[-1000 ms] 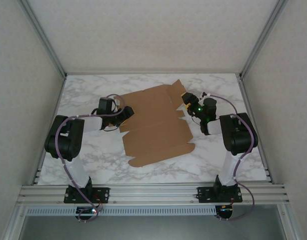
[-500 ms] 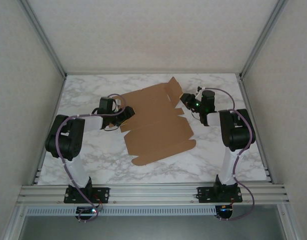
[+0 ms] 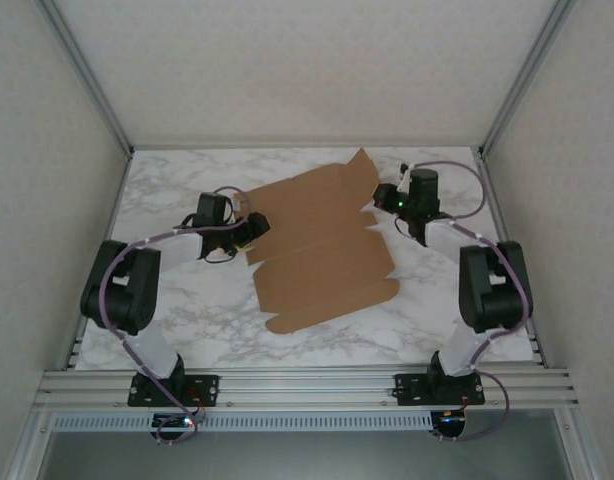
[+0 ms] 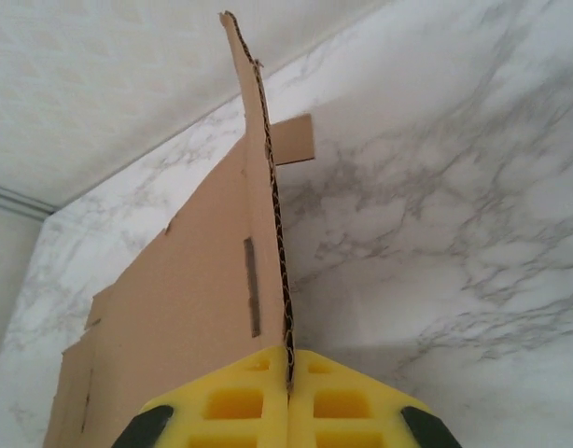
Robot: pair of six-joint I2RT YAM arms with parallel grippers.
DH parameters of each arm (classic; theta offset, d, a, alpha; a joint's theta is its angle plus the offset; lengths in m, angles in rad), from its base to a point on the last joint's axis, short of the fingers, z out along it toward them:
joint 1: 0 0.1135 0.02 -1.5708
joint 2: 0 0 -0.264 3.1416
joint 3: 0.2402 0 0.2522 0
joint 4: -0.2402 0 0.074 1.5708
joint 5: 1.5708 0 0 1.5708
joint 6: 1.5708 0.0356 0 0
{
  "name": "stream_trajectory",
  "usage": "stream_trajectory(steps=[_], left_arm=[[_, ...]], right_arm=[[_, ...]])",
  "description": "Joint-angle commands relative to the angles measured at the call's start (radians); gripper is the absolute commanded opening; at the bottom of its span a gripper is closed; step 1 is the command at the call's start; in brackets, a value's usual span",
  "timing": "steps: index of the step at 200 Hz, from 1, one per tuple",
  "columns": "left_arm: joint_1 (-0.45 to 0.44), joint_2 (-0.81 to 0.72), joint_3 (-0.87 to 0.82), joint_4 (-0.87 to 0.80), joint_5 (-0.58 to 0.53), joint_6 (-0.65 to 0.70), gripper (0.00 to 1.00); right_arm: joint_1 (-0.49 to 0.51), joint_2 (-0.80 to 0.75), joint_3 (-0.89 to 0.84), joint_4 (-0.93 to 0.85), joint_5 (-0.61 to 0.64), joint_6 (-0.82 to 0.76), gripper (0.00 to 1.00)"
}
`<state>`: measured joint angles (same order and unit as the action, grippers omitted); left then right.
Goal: Fold the paper box
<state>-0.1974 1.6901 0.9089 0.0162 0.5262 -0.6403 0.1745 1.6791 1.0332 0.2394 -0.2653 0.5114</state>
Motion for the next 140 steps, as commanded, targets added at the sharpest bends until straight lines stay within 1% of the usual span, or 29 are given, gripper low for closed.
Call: stream_trajectory(steps=[1, 13, 26, 45, 64, 74, 86, 105, 120, 140], left_arm=[[-0.001, -0.133, 0.039, -0.143, -0.113, -0.004, 0.85], [-0.001, -0.188, 0.052, -0.175, -0.156, -0.014, 0.86], [0.000, -0.244, 0.056, -0.194, -0.185, -0.024, 0.86], [-0.001, -0.313, 0.057, -0.207, -0.222, -0.035, 0.87], [0.000, -0.359, 0.067, -0.225, -0.266, -0.038, 0.88], [0.000, -0.379, 0.070, -0.231, -0.284, -0.038, 0.88], [0.000, -0.398, 0.070, -0.236, -0.303, -0.041, 0.89], [-0.001, -0.421, 0.073, -0.246, -0.333, -0.042, 0.89], [0.003, -0.443, 0.080, -0.258, -0.362, -0.044, 0.89], [0.013, -0.488, 0.090, -0.279, -0.413, -0.045, 0.90]], right_arm=[[0.002, -0.141, 0.134, -0.259, 0.265, -0.173, 0.00], [0.006, -0.209, 0.184, -0.331, 0.367, -0.237, 0.00], [0.016, -0.279, 0.235, -0.359, 0.426, -0.338, 0.00], [0.047, -0.342, 0.383, -0.421, 0.436, -0.479, 0.00], [0.110, -0.340, 0.550, -0.491, 0.431, -0.597, 0.00], [0.164, -0.312, 0.663, -0.556, 0.429, -0.686, 0.00], [0.259, -0.255, 0.805, -0.666, 0.440, -0.795, 0.00], [0.397, -0.138, 0.996, -0.855, 0.465, -0.895, 0.00], [0.512, -0.077, 1.027, -0.918, 0.522, -0.938, 0.00], [0.670, -0.026, 0.932, -0.900, 0.622, -0.952, 0.00]])
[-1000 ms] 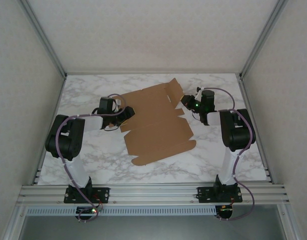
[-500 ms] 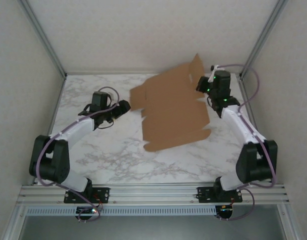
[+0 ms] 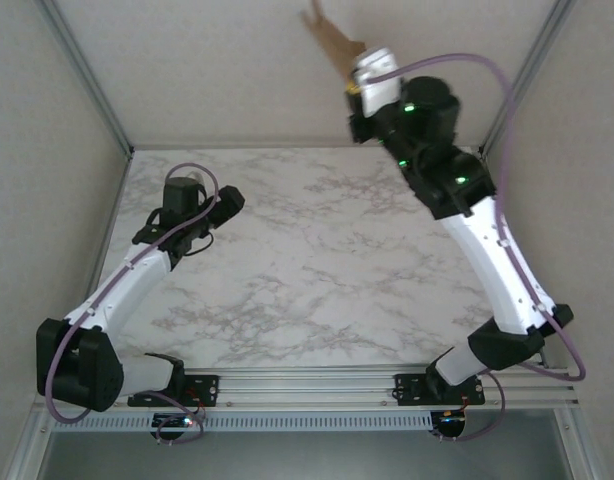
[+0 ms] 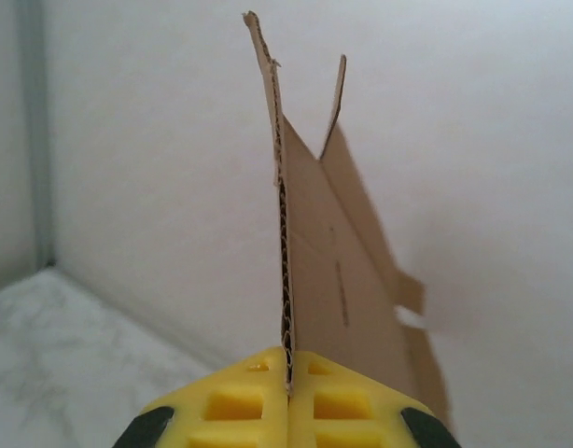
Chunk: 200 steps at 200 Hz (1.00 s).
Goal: Fold the paper box
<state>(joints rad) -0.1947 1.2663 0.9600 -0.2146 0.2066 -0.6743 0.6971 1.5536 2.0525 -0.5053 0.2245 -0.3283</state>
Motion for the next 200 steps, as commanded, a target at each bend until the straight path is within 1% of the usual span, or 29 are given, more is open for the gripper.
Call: stream_trajectory(steps=[1, 14, 31, 49, 66, 80, 92, 97, 102, 111, 116, 120, 127, 137, 155, 162, 172, 187, 193, 200], left_arm=[[0.011, -0.066, 0.041, -0.050, -0.096, -0.011, 0.90], [0.023, -0.108, 0.048, -0.074, -0.143, -0.013, 0.90], [0.060, -0.179, 0.042, -0.094, -0.191, -0.035, 0.90], [0.092, -0.266, 0.028, -0.105, -0.246, -0.062, 0.90], [0.097, -0.294, 0.041, -0.131, -0.287, -0.070, 0.90], [0.096, -0.291, 0.035, -0.125, -0.281, -0.073, 0.90], [0.095, -0.285, 0.020, -0.111, -0.269, -0.073, 0.91], [0.096, -0.283, 0.015, -0.107, -0.264, -0.073, 0.91], [0.096, -0.281, 0.011, -0.103, -0.262, -0.073, 0.91], [0.095, -0.280, 0.003, -0.100, -0.259, -0.073, 0.91], [0.096, -0.279, -0.002, -0.094, -0.255, -0.071, 0.91], [0.096, -0.280, -0.005, -0.091, -0.252, -0.068, 0.92], [0.096, -0.276, -0.010, -0.087, -0.245, -0.060, 0.92], [0.096, -0.265, -0.018, -0.084, -0.235, -0.052, 0.92], [0.099, -0.224, -0.040, -0.087, -0.191, -0.056, 0.93], [0.099, -0.205, -0.051, -0.091, -0.166, -0.065, 0.93], [0.099, -0.184, -0.082, -0.083, -0.125, -0.083, 0.93], [0.099, -0.163, -0.145, -0.050, -0.068, -0.119, 0.92], [0.099, -0.155, -0.170, -0.029, -0.039, -0.132, 0.92], [0.098, -0.142, -0.196, -0.001, 0.001, -0.142, 0.91]], right_arm=[[0.154, 0.100, -0.091, -0.153, 0.137, -0.112, 0.00], [0.231, 0.115, -0.216, -0.095, 0.196, -0.083, 0.00], [0.312, 0.132, -0.393, 0.013, 0.243, -0.018, 0.00], [0.383, 0.162, -0.554, 0.135, 0.266, 0.073, 0.01], [0.421, 0.215, -0.635, 0.208, 0.235, 0.182, 0.03], [0.448, 0.278, -0.636, 0.228, 0.186, 0.247, 0.17], [0.470, 0.308, -0.628, 0.250, 0.174, 0.268, 0.31], [0.477, 0.307, -0.631, 0.265, 0.166, 0.271, 0.36], [0.478, 0.296, -0.640, 0.280, 0.148, 0.274, 0.38], [0.475, 0.261, -0.665, 0.320, 0.121, 0.281, 0.47], [0.470, 0.231, -0.683, 0.343, 0.109, 0.285, 0.51], [0.462, 0.208, -0.697, 0.356, 0.095, 0.290, 0.52], [0.438, 0.168, -0.717, 0.364, 0.065, 0.309, 0.53], [0.390, 0.108, -0.749, 0.372, -0.024, 0.364, 0.53], [0.240, 0.039, -0.813, 0.385, -0.244, 0.488, 0.52], [0.177, 0.040, -0.819, 0.363, -0.295, 0.522, 0.50], [0.120, 0.060, -0.801, 0.292, -0.296, 0.519, 0.47], [0.077, 0.120, -0.743, 0.150, -0.197, 0.466, 0.41], [0.061, 0.143, -0.725, 0.112, -0.172, 0.452, 0.36], [0.055, 0.166, -0.715, 0.088, -0.176, 0.445, 0.29]])
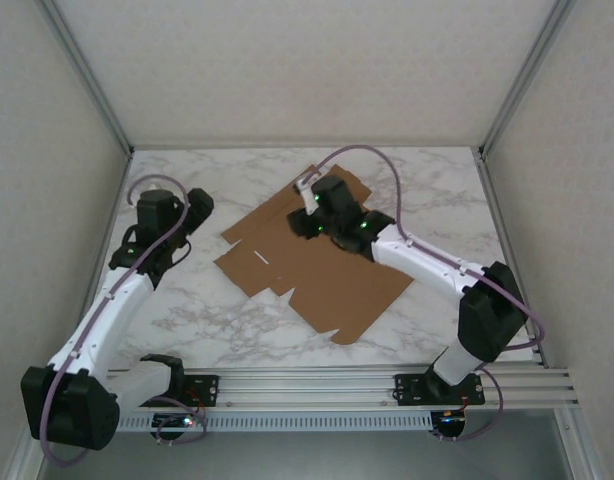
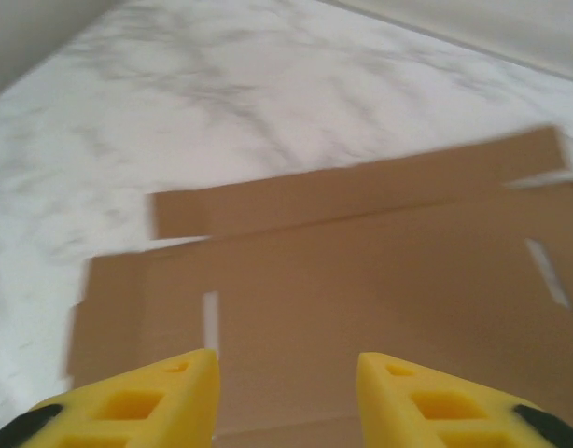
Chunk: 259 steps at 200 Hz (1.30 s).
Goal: Fold the paper box
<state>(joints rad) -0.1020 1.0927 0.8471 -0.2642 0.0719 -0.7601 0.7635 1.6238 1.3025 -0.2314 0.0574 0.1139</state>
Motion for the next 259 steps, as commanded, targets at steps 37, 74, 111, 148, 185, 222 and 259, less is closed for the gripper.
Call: stream_trajectory(steps=[37, 74, 111, 148, 185, 222, 259], left_arm=[[-0.082, 0.198, -0.102, 0.110, 0.238, -0.007, 0.87], [-0.082, 0.293, -0.041, 0.096, 0.167, 0.045, 0.87], [0.017, 0.360, 0.060, 0.076, 0.108, 0.062, 0.89], [0.022, 0.553, 0.204, 0.065, 0.062, 0.158, 0.89], [0.020, 0.791, 0.379, 0.057, 0.269, 0.293, 0.85], [0.027, 0.904, 0.463, 0.091, 0.442, 0.338, 0.84], [0.028, 0.974, 0.506, 0.083, 0.633, 0.365, 0.77]], right_arm=[[-0.127, 0.228, 0.082, -0.259, 0.024, 0.089, 0.00], [-0.155, 0.355, 0.148, -0.396, -0.058, 0.217, 0.00], [-0.155, 0.374, 0.047, -0.366, -0.139, 0.209, 0.00], [-0.155, 0.361, -0.015, -0.340, -0.127, 0.162, 0.00], [-0.156, 0.367, 0.000, -0.339, -0.140, 0.142, 0.00], [-0.164, 0.378, 0.009, -0.348, -0.121, 0.116, 0.00], [-0.167, 0.380, 0.016, -0.355, -0.120, 0.099, 0.00]])
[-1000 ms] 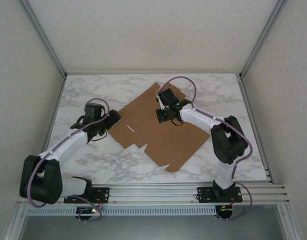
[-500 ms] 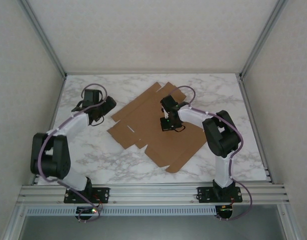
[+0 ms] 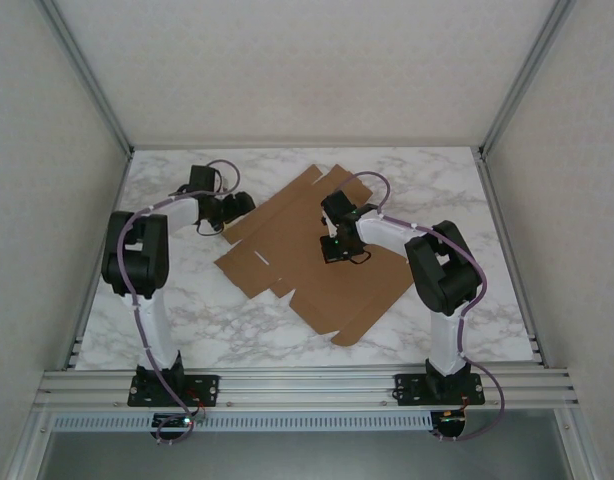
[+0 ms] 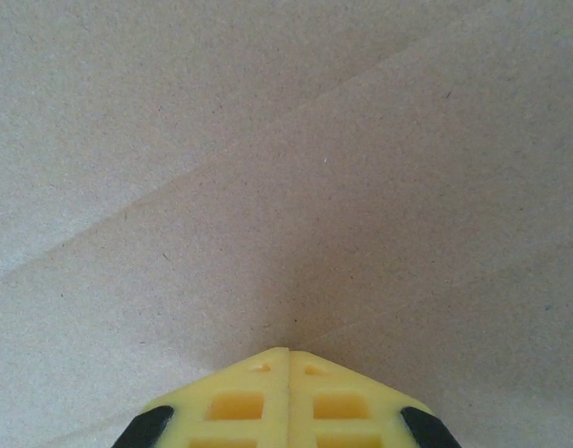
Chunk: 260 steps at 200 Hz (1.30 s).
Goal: Fold the paper box
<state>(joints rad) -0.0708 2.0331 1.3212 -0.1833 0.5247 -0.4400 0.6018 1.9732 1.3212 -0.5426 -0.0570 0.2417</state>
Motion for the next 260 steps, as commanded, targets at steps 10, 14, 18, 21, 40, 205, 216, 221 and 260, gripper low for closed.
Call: stream_trajectory(steps=[10, 14, 18, 21, 40, 205, 216, 221, 260], left_arm=[[-0.005, 0.034, 0.015, 0.021, 0.218, 0.035, 0.77], [-0.007, 0.035, 0.011, 0.025, 0.229, 0.031, 0.77], [-0.008, 0.036, 0.007, 0.028, 0.236, 0.029, 0.76], [-0.008, 0.036, 0.004, 0.028, 0.240, 0.029, 0.76], [-0.017, 0.031, -0.016, 0.031, 0.257, 0.028, 0.76], [-0.200, -0.223, -0.325, 0.162, 0.286, -0.126, 0.71], [-0.202, -0.226, -0.319, 0.143, 0.240, -0.106, 0.72], [-0.200, -0.226, -0.312, 0.126, 0.208, -0.091, 0.72], [-0.195, -0.208, -0.205, 0.014, -0.035, 0.008, 0.74]], right_arm=[[-0.010, 0.031, 0.000, -0.046, -0.007, -0.033, 0.00], [-0.012, 0.032, 0.002, -0.048, -0.008, -0.033, 0.00], [-0.014, 0.033, 0.006, -0.049, -0.013, -0.032, 0.00], [-0.016, 0.033, 0.007, -0.048, -0.014, -0.032, 0.00], [-0.028, 0.037, 0.018, -0.053, -0.027, -0.032, 0.00], [-0.113, 0.175, 0.239, -0.136, -0.097, -0.047, 0.00], [-0.114, 0.174, 0.234, -0.127, -0.108, -0.039, 0.00], [-0.112, 0.173, 0.230, -0.123, -0.109, -0.038, 0.00], [-0.112, 0.146, 0.176, -0.104, -0.083, -0.050, 0.00]])
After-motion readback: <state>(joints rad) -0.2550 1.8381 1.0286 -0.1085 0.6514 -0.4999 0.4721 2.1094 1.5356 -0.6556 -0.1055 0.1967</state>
